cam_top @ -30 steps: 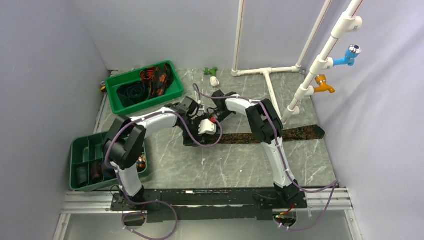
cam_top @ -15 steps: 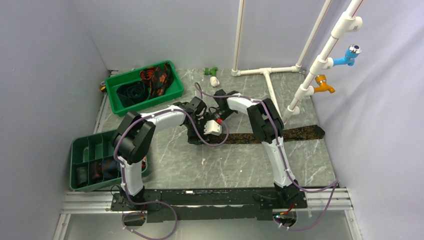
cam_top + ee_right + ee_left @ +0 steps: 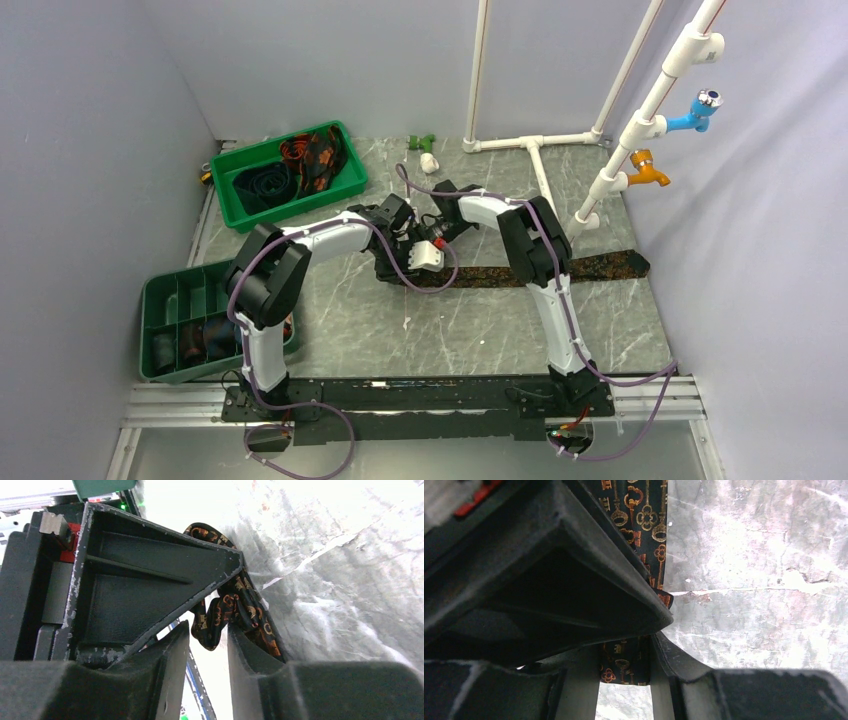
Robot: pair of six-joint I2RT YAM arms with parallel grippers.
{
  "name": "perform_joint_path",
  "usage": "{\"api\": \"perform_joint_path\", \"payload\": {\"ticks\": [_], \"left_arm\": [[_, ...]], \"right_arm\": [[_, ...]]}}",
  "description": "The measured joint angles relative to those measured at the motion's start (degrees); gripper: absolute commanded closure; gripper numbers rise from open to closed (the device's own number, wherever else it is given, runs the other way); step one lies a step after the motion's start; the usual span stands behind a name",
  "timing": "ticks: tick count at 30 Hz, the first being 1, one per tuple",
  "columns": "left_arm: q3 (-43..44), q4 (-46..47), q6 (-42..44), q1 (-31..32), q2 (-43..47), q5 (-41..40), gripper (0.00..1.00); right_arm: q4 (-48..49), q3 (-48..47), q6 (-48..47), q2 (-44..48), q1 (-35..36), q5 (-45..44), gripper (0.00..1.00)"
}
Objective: Roll the ties
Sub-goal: Roll the tie at the center of the board.
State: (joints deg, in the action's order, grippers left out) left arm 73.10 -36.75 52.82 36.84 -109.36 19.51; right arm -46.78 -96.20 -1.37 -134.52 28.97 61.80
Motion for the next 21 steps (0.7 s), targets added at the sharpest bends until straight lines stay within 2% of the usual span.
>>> {"api": "perform_joint_path", "payload": {"ticks": [3, 4, 6, 8, 11, 13, 21], "left_arm": [[0.0, 0.0, -0.1, 0.0, 0.0, -0.1, 0.58], [0.0, 0.0, 0.0, 0.0, 0.0, -0.1, 0.55], [-0.2, 0.2, 0.0, 0.0, 0.1, 0.0, 0.45], [-0.8, 0.6, 0.3, 0.0, 0.6, 0.2, 0.29], [-2.4, 1.1, 0.5, 0.0, 1.8, 0.6, 0.16], [-3.9, 2.3, 0.5, -0.1, 3.0, 0.9, 0.12], [-4.6, 3.7, -0.8, 0.0, 3.9, 2.5, 0.14]], "right_arm": [[2.0, 1.3, 1.4, 0.6, 0.0, 0.5, 0.98], [2.6, 1.5, 2.0, 0.7, 0.0, 0.5, 1.0], [3.6, 1.5, 3.0, 0.7, 0.1, 0.5, 1.0], [4.3, 1.5, 3.9, 0.7, 0.1, 0.4, 1.0], [4.8, 1.5, 4.1, 0.7, 0.2, 0.4, 1.0], [4.8, 1.5, 4.0, 0.7, 0.2, 0.4, 1.0], [4.1, 1.5, 2.8, 0.7, 0.2, 0.9, 1.0]]}}
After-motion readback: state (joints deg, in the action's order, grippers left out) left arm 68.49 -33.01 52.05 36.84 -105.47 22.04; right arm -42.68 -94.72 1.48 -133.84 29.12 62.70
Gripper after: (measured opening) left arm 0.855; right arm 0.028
